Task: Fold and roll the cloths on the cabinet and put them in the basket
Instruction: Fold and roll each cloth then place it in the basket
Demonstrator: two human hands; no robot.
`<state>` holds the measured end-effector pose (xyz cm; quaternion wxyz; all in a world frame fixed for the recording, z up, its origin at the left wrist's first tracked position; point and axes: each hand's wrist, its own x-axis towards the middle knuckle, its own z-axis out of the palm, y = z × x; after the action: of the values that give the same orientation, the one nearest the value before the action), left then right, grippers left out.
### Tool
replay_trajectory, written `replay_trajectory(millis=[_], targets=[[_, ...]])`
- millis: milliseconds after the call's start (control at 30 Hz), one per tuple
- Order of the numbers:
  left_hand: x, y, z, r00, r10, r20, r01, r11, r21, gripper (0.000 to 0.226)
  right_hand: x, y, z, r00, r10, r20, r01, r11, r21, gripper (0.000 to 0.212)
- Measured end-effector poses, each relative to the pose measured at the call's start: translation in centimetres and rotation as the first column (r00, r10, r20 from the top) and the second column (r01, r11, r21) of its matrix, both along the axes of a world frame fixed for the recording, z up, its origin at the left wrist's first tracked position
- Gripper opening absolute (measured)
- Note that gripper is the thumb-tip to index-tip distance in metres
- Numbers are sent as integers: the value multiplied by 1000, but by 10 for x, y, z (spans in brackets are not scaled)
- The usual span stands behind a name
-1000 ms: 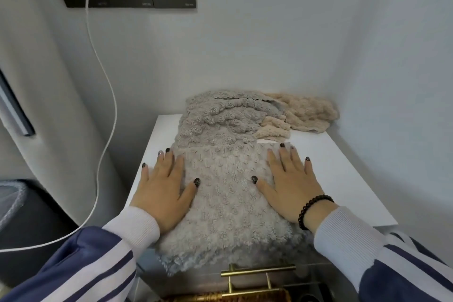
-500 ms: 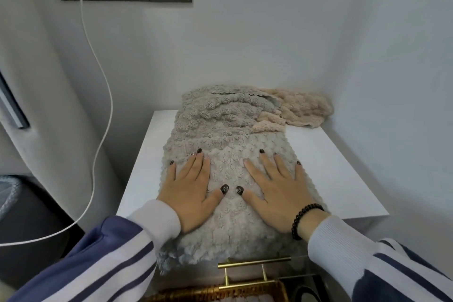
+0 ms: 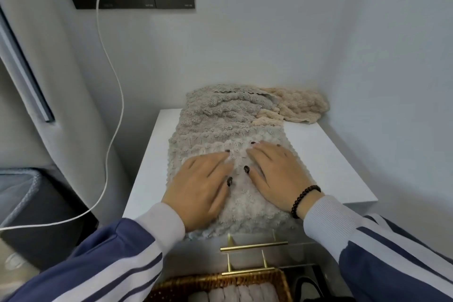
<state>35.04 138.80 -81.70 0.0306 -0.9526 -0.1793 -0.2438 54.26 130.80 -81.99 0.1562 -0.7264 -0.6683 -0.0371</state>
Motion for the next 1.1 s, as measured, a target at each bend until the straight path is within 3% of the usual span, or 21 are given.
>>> replay_trajectory(millis=[67,167,267,367,500,667,800,933,1100], targets=[[-8,-18,-7,995,-87,49,84,994,68,32,-8,-13,1,997,77,26,-79,993,85,46],[-18,-35,-25,994,-105,5,104,990,93,31,-18,-33,2,993,106,56,-106,994,-4,43],[-25,-41,-40,995,-22,-99,32,994,101,59,-21,-46,7,991,124,49,-116,982,-151,55],[-32,-43,-49,968,66,-243,-28,987,157,92,-26,-55,6,989,123,87,-93,952,-292,88],[-37,-46,-54,932,135,-335,-66,976,208,114,-30,-57,-11,975,95,200,-24,942,-334,112],[-37,-45,-55,950,131,-283,-66,971,228,105,-22,-56,-14,967,106,232,-44,965,-257,93],[-39,-37,-55,993,37,-112,-15,982,187,81,-20,-60,-2,995,98,30,-87,964,-251,75],[-46,-32,-50,996,-23,-89,36,988,149,71,-19,-70,17,989,30,-145,-56,982,-180,50],[-50,-37,-52,976,33,-217,-1,989,149,100,-8,-71,30,989,-39,-141,22,992,-125,52]])
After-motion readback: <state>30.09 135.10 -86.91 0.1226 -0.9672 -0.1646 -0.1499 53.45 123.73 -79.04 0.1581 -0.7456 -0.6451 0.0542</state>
